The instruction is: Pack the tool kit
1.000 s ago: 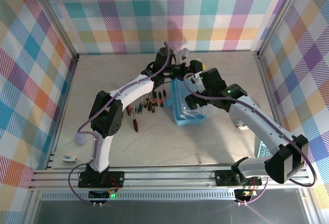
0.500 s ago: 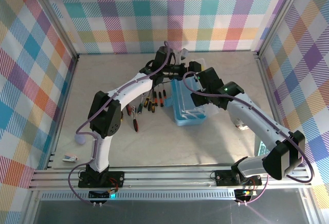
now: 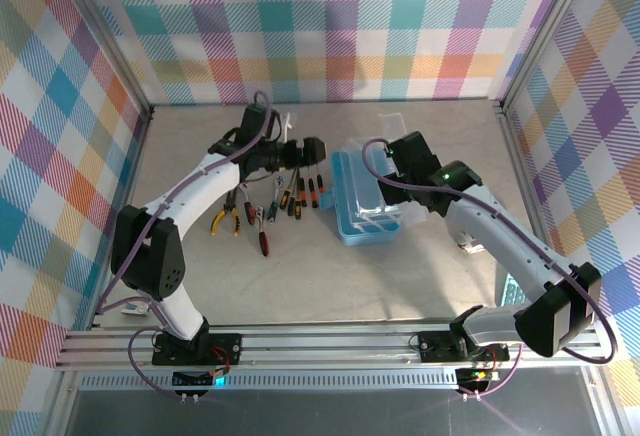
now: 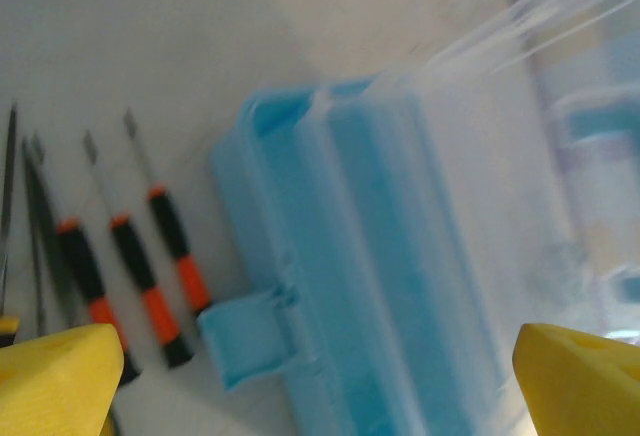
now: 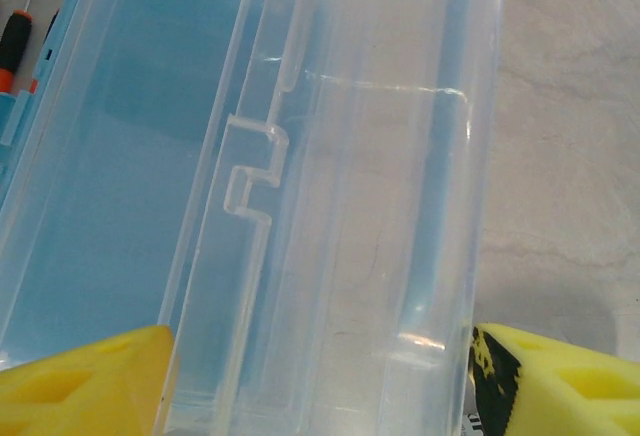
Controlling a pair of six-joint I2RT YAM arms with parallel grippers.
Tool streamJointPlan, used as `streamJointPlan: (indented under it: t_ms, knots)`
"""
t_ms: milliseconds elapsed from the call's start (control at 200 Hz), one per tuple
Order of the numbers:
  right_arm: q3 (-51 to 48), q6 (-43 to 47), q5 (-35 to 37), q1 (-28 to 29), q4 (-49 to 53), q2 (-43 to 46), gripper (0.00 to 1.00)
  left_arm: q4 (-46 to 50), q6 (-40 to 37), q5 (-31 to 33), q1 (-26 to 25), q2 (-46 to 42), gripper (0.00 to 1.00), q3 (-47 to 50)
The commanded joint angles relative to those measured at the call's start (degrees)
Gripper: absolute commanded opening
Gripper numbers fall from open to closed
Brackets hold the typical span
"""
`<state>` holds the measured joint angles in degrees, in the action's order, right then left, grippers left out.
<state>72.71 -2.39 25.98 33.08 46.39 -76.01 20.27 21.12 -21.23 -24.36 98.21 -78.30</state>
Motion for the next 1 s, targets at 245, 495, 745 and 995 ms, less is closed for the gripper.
streamJointPlan:
  t_ms: [245,495,745,995]
  knots:
    - [-1.6,-1.6,-0.2,-0.4,0.2,4.3,0.76,1.1,-0.9,1.8,-5.1,11.0,1.00,-0.3]
    - [-2.9,-1.7,-0.8,-1.4,0.1,5.6,0.76,-1.2,0.6,0.0,-5.6,13.8,1.00,-0.9]
    - [-4.0,-2.0,0.0,-5.8,1.5,5.9,0.76,-1.0,0.8,0.0,-5.7,14.7,1.00,-1.1]
    - [-5.2,-2.5,-0.9,-14.4,2.3,8.4,0.76,-0.4,0.6,0.0,-5.7,14.9,1.00,-1.3]
